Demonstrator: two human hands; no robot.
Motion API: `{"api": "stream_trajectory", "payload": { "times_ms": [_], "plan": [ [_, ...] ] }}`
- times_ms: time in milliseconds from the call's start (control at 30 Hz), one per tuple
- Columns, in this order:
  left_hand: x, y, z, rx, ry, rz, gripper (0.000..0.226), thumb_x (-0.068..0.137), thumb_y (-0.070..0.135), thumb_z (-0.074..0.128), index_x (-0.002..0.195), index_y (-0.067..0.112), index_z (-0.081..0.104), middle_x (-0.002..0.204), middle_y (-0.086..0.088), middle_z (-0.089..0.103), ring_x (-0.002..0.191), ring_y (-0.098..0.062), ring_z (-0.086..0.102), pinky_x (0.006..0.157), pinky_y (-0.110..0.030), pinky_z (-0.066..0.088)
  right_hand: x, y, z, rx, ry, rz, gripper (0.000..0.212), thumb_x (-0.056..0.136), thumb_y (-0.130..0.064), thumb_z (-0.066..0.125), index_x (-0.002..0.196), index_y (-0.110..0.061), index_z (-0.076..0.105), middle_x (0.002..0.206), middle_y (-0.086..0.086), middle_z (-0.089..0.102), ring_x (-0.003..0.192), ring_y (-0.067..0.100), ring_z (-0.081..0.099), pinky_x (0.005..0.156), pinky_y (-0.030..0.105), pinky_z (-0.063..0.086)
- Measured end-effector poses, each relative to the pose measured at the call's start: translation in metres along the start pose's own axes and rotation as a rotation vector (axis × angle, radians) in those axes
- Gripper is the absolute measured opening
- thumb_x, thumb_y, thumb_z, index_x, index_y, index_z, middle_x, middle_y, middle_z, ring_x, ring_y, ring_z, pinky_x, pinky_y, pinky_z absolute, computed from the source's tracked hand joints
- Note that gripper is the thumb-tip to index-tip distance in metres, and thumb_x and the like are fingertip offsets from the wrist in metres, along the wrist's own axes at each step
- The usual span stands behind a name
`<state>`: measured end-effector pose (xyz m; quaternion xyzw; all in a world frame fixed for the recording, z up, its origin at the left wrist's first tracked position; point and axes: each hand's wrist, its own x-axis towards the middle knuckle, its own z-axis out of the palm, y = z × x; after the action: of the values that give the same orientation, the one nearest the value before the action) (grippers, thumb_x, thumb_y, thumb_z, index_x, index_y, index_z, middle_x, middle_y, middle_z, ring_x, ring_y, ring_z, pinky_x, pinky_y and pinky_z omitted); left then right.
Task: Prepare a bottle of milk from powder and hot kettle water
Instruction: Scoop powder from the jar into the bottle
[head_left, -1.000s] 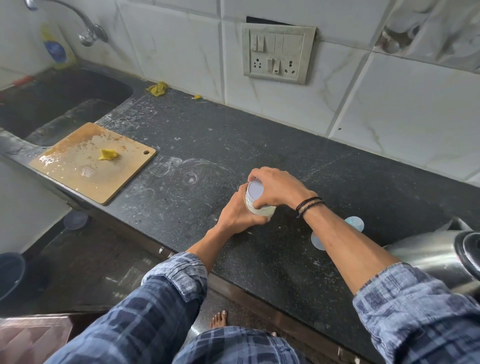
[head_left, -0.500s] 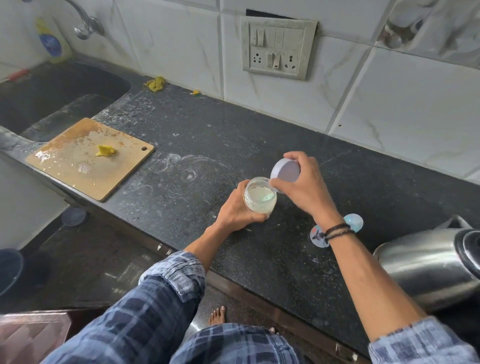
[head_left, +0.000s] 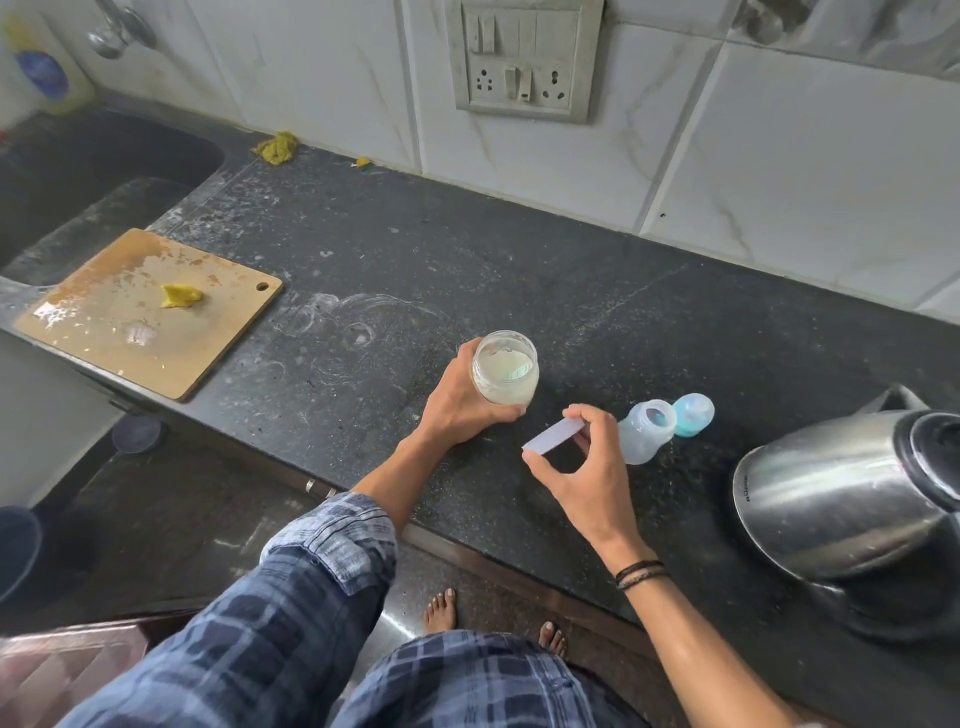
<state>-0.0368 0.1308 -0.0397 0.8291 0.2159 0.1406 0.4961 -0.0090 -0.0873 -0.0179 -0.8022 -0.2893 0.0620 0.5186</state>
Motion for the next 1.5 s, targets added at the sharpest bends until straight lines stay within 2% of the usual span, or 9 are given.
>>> {"api": "stream_trajectory", "payload": {
  "times_ms": [133,367,567,700,800,967,1200,1333,1500],
  "plan": [
    [0.0,0.0,0.0,0.004,-0.007,0.001,0.095,0.054,0.044,0.091,0.138,0.032,0.049,0.134,0.012,0.052,0.124,-0.008,0.054,0.105,-0.039,0.051,-0.012,0.016,0.004,-0.007,-0.004,0.08,0.069,0.076,-0.026,0.093,0.132,-0.017,0.054,0.137,-0.009,0.059,0.13,0.014,0.058,0.111,0.043,0.05],
    [0.0,0.0,0.0,-0.001,-0.012,0.003,0.094,0.054,0.047,0.091,0.136,0.034,0.048,0.133,0.012,0.051,0.123,-0.008,0.054,0.104,-0.037,0.051,-0.027,0.026,0.007,-0.105,-0.014,0.086,0.068,0.076,-0.022,0.093,0.13,-0.022,0.052,0.139,-0.014,0.054,0.131,-0.009,0.047,0.107,0.012,0.041],
    [-0.001,-0.004,0.002,-0.041,-0.006,0.006,0.093,0.056,0.041,0.093,0.137,0.032,0.048,0.135,0.011,0.05,0.126,-0.009,0.053,0.107,-0.042,0.05,-0.029,0.029,0.009,-0.167,-0.065,0.037,0.078,0.075,-0.015,0.094,0.136,-0.025,0.046,0.14,-0.013,0.046,0.131,0.003,0.045,0.109,0.024,0.043],
    [-0.006,-0.008,0.008,-0.093,0.018,-0.01,0.095,0.06,0.035,0.096,0.14,0.034,0.044,0.136,0.018,0.048,0.129,-0.005,0.05,0.112,-0.041,0.046,-0.026,0.02,0.002,-0.166,-0.061,0.049,0.071,0.077,-0.02,0.093,0.135,-0.021,0.052,0.146,-0.009,0.046,0.135,0.001,0.042,0.109,0.006,0.031],
    [-0.008,-0.009,0.01,-0.093,0.046,-0.019,0.095,0.062,0.034,0.097,0.143,0.034,0.046,0.138,0.016,0.049,0.131,-0.006,0.051,0.112,-0.044,0.045,-0.006,-0.004,-0.006,-0.21,0.024,-0.065,0.039,0.087,-0.017,0.084,0.122,-0.013,0.066,0.13,-0.007,0.057,0.121,0.006,0.054,0.106,0.02,0.045],
    [-0.009,-0.006,0.007,-0.102,0.053,-0.005,0.087,0.06,0.043,0.094,0.126,0.066,0.044,0.132,0.029,0.053,0.127,-0.003,0.054,0.107,-0.046,0.049,0.066,-0.061,-0.016,-0.361,-0.081,-0.062,0.007,0.094,-0.019,0.075,0.099,-0.016,0.077,0.096,-0.002,0.065,0.076,0.018,0.065,0.071,0.038,0.057],
    [-0.01,-0.008,0.005,-0.116,0.032,0.023,0.092,0.061,0.054,0.097,0.137,0.058,0.045,0.135,0.025,0.057,0.127,-0.009,0.056,0.105,-0.046,0.05,0.135,-0.098,-0.002,-0.826,-0.437,-0.028,0.019,0.095,-0.029,0.064,0.105,-0.022,0.079,0.114,0.002,0.073,0.102,0.031,0.07,0.078,0.036,0.05],
    [-0.012,-0.008,0.002,-0.11,0.039,0.033,0.095,0.06,0.057,0.097,0.137,0.061,0.042,0.132,0.031,0.057,0.125,0.002,0.054,0.099,-0.015,0.043,0.147,-0.105,0.015,-1.044,-0.543,-0.039,0.022,0.091,-0.02,0.067,0.111,-0.016,0.072,0.114,0.011,0.074,0.104,0.036,0.071,0.079,0.039,0.052],
    [-0.012,-0.014,0.006,-0.069,0.007,0.038,0.11,0.061,0.055,0.097,0.152,0.036,0.039,0.145,0.011,0.053,0.134,-0.009,0.047,0.113,-0.04,0.042,0.149,-0.105,0.024,-1.173,-0.567,-0.077,0.025,0.09,-0.014,0.068,0.115,-0.011,0.066,0.116,0.015,0.073,0.107,0.038,0.071,0.071,0.037,0.041]
  ]
}}
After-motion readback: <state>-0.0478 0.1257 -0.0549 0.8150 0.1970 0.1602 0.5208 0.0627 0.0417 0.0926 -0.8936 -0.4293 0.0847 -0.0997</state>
